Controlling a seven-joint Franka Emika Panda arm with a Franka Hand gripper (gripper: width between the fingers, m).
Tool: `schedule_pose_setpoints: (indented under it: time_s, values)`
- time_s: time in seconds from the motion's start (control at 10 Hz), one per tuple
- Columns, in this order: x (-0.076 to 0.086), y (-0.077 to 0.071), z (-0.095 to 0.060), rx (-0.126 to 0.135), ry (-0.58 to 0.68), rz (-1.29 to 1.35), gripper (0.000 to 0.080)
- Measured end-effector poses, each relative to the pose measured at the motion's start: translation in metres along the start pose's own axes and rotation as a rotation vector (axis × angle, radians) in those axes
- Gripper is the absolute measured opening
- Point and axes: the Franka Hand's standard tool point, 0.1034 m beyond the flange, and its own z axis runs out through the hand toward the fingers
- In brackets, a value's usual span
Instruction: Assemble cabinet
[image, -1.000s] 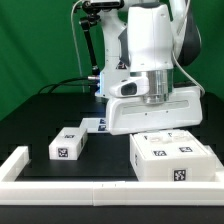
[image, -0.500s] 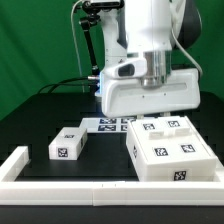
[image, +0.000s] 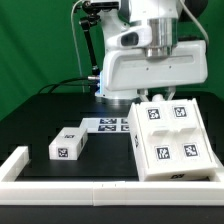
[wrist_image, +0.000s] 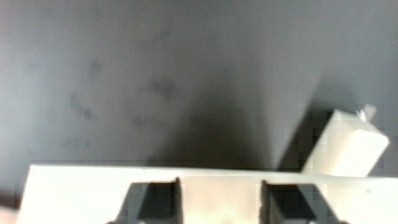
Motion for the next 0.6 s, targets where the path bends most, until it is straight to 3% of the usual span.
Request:
schedule_pose_setpoints:
  time_s: [0.4, 0.6]
  values:
    - [-0.002, 0.000, 0.002, 0.002, -0.009, 0.000, 0.0204]
    - [0.014, 0.002, -0.015, 0.000, -0.005, -0.001, 0.0204]
